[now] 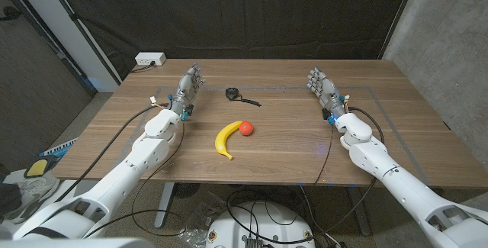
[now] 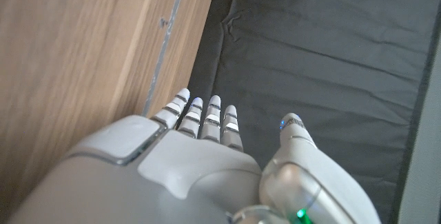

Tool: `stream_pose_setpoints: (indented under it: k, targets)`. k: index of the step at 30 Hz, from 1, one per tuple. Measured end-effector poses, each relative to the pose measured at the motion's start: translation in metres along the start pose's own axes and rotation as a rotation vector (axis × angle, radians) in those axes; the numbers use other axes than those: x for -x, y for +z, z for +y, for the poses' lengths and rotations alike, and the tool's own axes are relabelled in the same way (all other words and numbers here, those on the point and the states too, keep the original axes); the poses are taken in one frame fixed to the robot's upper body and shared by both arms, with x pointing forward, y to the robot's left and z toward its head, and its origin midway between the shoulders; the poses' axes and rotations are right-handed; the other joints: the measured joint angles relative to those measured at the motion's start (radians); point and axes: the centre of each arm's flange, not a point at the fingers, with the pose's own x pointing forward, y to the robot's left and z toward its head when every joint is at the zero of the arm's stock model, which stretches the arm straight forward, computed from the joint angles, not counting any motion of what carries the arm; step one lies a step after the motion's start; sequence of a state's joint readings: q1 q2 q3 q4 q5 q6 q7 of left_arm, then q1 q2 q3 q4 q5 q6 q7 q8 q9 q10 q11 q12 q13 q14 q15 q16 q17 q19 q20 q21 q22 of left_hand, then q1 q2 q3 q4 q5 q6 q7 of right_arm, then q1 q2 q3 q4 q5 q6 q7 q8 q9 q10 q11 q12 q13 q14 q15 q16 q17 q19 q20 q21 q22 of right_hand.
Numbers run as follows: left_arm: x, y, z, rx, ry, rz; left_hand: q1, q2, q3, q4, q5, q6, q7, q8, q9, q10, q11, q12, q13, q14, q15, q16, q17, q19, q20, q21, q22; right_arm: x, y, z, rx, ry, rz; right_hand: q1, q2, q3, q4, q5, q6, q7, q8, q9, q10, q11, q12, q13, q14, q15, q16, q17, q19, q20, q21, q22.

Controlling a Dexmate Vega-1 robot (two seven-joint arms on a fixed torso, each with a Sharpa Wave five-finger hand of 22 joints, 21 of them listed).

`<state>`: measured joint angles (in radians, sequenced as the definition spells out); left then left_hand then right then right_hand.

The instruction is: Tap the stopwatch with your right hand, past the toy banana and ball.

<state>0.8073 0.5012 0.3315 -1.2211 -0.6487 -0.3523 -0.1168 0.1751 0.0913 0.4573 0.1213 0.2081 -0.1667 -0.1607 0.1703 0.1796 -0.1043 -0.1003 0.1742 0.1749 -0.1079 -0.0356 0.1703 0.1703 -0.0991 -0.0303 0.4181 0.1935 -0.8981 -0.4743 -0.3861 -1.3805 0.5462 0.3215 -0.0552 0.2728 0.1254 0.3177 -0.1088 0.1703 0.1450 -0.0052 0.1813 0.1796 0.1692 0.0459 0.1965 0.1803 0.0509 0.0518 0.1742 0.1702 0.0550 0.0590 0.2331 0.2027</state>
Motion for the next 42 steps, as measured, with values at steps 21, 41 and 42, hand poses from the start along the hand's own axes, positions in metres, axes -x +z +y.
stream_pose_setpoints:
  k: [21,41,42]
  targets:
    - [0.015,0.014,-0.002,-0.036,-0.081,-0.055,-0.003,-0.016,-0.007,-0.002,0.001,0.026,0.007,0.026,0.000,0.015,0.026,0.021,0.005,0.001,0.012,0.011,0.005,-0.006,0.094,0.000,0.000,0.013,0.032,0.032,0.207,0.039,-0.058,0.004,-0.004,0.000,0.000,0.003,-0.004,-0.004,0.000,0.000,0.000,0.000,0.000,0.000,0.002,0.013,0.003,0.000,0.000,0.000,0.000,0.000]
    - [0.042,0.025,0.005,-0.035,0.041,-0.037,0.026,-0.005,0.004,-0.021,0.004,0.080,0.025,0.041,0.000,0.062,0.051,0.035,0.006,0.031,0.041,0.020,0.004,0.013,0.113,0.004,0.005,-0.020,0.067,0.049,0.503,0.167,-0.002,0.017,-0.007,0.012,-0.013,0.007,-0.015,-0.015,0.000,0.004,0.000,0.000,0.000,0.000,0.007,0.018,0.003,0.000,0.005,-0.006,0.006,0.000]
    - [0.043,0.024,0.007,-0.033,0.054,-0.030,0.026,-0.005,0.004,-0.021,0.004,0.080,0.025,0.041,0.000,0.065,0.054,0.038,0.008,0.035,0.045,0.023,0.004,0.013,0.113,0.004,0.005,-0.026,0.076,0.057,0.526,0.184,-0.017,0.017,-0.007,0.012,-0.013,0.010,-0.015,-0.015,0.000,0.005,0.000,0.000,0.000,0.000,0.007,0.018,0.003,0.000,0.005,-0.006,0.006,0.000]
